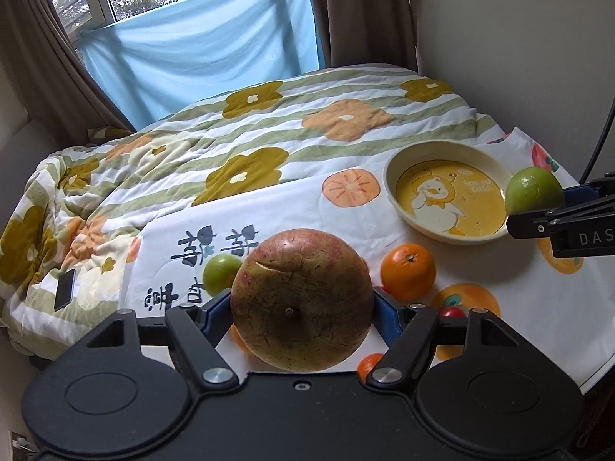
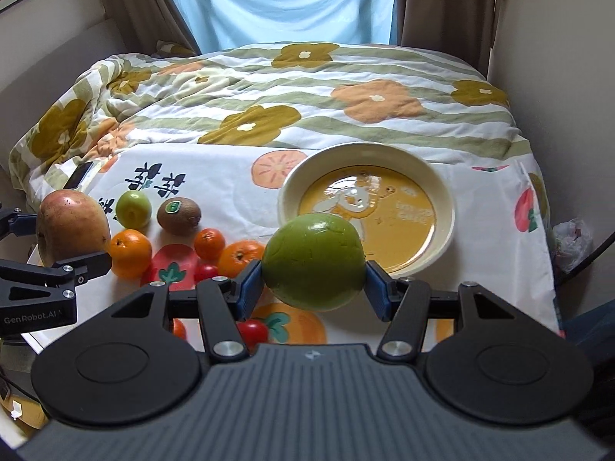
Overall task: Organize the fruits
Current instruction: 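Carry the apple with the left tool into the bowl while the right tool carries the green fruit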
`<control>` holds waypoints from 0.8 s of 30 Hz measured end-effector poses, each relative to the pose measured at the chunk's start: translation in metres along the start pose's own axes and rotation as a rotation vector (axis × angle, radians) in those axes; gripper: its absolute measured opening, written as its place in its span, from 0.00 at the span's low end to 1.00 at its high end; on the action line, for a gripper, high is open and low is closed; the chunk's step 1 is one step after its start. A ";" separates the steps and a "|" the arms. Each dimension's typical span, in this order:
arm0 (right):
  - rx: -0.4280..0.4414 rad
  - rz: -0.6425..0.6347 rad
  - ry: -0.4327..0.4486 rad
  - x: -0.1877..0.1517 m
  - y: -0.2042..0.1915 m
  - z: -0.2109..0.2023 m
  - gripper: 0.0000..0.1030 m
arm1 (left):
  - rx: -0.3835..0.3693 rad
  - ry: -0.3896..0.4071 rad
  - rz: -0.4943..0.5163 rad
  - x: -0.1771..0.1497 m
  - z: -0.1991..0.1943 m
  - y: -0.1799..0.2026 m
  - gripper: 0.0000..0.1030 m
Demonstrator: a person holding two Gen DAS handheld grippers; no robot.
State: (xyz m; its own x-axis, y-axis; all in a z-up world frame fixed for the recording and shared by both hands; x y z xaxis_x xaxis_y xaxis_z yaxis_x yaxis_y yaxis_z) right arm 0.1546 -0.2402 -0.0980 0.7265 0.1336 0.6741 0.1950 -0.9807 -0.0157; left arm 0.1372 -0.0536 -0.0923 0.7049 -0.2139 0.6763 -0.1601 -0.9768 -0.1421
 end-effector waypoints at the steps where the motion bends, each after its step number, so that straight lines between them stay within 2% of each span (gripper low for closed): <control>1: -0.002 -0.001 0.001 0.000 0.010 -0.001 0.69 | -0.002 0.002 -0.002 0.004 0.001 0.008 0.75; 10: -0.011 -0.006 0.018 0.015 0.090 0.013 0.69 | -0.022 0.031 0.004 0.048 0.030 0.073 0.75; 14: 0.009 -0.001 0.025 0.021 0.111 0.027 0.69 | -0.042 0.017 -0.023 0.069 0.056 0.091 0.75; 24: 0.028 0.012 0.007 0.038 0.148 0.074 0.69 | -0.038 -0.027 0.040 0.101 0.128 0.127 0.75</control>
State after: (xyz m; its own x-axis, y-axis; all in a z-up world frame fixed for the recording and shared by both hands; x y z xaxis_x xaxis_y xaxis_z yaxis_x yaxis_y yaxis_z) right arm 0.2598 -0.3696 -0.1294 0.7247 0.1204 0.6785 0.2045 -0.9778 -0.0449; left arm 0.2763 -0.2001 -0.1345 0.7155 -0.2536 0.6510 -0.2146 -0.9665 -0.1406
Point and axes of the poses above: each gripper's, at about its wrist camera, not at the fingertips, and z roughly the way its jaws point, y to its right, x to its top, the point moved 9 cm from there along z, roughly the way its jaws point, and after that the axes turned 4 degrees about -z, right-handed, at the moved point
